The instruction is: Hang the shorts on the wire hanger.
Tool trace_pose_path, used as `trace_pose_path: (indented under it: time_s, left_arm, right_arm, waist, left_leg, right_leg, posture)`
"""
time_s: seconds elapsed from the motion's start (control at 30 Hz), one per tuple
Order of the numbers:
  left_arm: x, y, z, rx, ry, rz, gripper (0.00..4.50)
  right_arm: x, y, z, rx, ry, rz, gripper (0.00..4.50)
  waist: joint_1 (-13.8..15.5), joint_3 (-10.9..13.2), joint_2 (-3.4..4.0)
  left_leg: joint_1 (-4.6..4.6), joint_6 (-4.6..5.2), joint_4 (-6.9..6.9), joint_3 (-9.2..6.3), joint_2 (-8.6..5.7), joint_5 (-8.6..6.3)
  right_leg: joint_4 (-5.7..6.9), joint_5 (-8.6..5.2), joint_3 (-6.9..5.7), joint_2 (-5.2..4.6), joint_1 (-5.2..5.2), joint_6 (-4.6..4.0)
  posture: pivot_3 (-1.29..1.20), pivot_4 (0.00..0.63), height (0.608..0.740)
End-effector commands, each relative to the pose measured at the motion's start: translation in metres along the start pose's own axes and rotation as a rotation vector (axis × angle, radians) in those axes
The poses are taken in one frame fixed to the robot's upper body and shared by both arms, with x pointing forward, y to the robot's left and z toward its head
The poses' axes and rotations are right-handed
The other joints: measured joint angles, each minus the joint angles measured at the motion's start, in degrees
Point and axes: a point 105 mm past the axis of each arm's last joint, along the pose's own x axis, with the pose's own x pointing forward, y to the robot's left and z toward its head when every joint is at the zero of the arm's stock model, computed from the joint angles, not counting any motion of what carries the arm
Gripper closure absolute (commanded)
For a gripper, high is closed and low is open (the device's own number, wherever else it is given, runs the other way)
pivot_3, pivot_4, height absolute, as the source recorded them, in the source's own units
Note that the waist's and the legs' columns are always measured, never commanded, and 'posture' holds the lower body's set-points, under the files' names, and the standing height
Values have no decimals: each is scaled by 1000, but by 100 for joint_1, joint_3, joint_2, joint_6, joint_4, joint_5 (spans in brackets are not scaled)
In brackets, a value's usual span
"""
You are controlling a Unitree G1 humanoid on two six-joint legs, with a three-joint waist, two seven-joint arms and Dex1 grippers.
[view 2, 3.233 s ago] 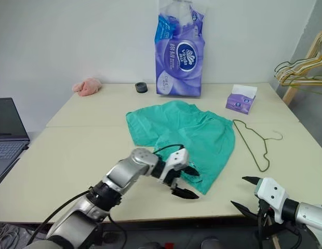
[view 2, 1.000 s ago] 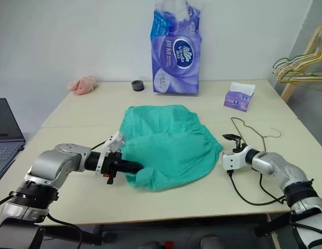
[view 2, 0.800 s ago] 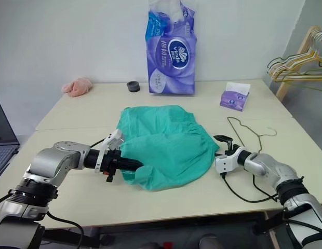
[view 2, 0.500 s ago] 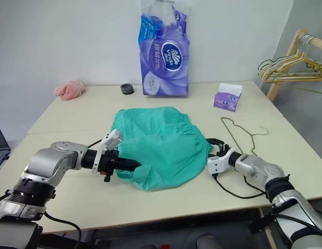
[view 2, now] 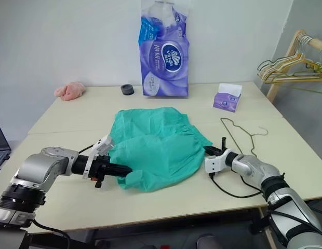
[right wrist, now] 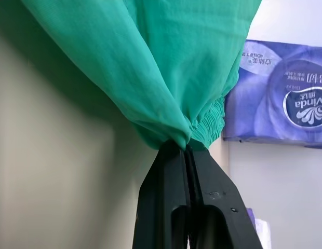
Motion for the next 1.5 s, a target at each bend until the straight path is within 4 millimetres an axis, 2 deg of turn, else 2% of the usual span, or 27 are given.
trace_pose_path:
  time_s: [0.03, 0.2, 0.3, 0.47, 0.57, 0.73, 0.93, 1.13, 1.23, 1.5]
  left_arm:
    - [-4, -9, 5, 45, 2, -18, 4500]
    - [8, -39, -16, 53, 105, -167, 4500]
    - [14, -59, -34, 65, 192, -272, 4500]
    - [14, -69, -44, 83, 249, -344, 4500]
    - [3, -72, -54, 122, 332, -377, 4500]
    - [-7, -60, -54, 178, 380, -349, 4500]
    - [-12, -55, -58, 249, 443, -355, 4500]
    - [-11, -63, -62, 242, 449, -394, 4500]
    - [-10, -73, -69, 221, 453, -434, 4500]
    - [-12, -91, -81, 175, 461, -484, 4500]
  right_arm:
    - [-18, -16, -8, 20, 14, -32, 4485]
    - [-56, -14, -8, 5, 14, 65, 4485]
    - [-78, -10, 0, 11, 6, 149, 4485]
    - [-108, 6, 18, 51, 5, 299, 4485]
    - [-122, 15, 39, 103, -13, 400, 4485]
    - [-137, 30, 65, 201, -3, 539, 4485]
    - [-150, 45, 91, 297, 4, 666, 4485]
    - [-168, 57, 100, 346, 28, 771, 4485]
    - [-180, 64, 103, 364, 39, 841, 4485]
    - [-186, 66, 104, 374, 40, 876, 4485]
  waist:
    - [12, 7, 3]
    - [78, 29, 31]
    - [57, 46, 51]
    - [53, 107, 66]
    - [47, 132, 65]
    - [90, 158, 56]
    - [203, 170, 52]
    - [260, 194, 34]
    - [280, 205, 29]
    - [316, 248, 12]
  left_leg:
    - [-2, 0, 0, 0, 0, 0]
    - [-38, 2, 1, -5, -7, -1]
    - [-55, 3, 1, -1, -7, -2]
    - [-55, 4, 5, 0, -4, -1]
    - [-55, 5, 8, 2, -1, -1]
    - [-56, 5, 8, 4, 1, -2]
    - [-59, 5, 7, 5, 5, -2]
    - [-62, 6, 6, 6, 7, -3]
    - [-62, 6, 6, 8, 11, -4]
    - [-61, 6, 7, 28, 65, -6]
  right_leg:
    - [0, 0, 0, 0, -1, 0]
    - [-7, -6, -4, -9, -25, 7]
    - [-2, -7, -1, -10, -15, 7]
    - [2, -7, -5, -7, -11, 6]
    - [3, -7, -4, -5, -9, 6]
    - [-2, -8, -5, -4, -11, 6]
    - [-10, -9, -11, -3, -27, 7]
    - [-14, -9, -15, -3, -28, 8]
    - [-16, -9, -17, -3, -29, 9]
    - [-26, -11, -17, 38, -27, 2]
  posture:
    - [-85, 32, 740]
    - [-104, 41, 740]
    - [-125, 47, 740]
    - [-146, 54, 740]
    - [-160, 58, 740]
    - [-168, 60, 740]
    - [-176, 61, 740]
    - [-178, 61, 740]
    - [-182, 64, 740]
    - [-181, 65, 740]
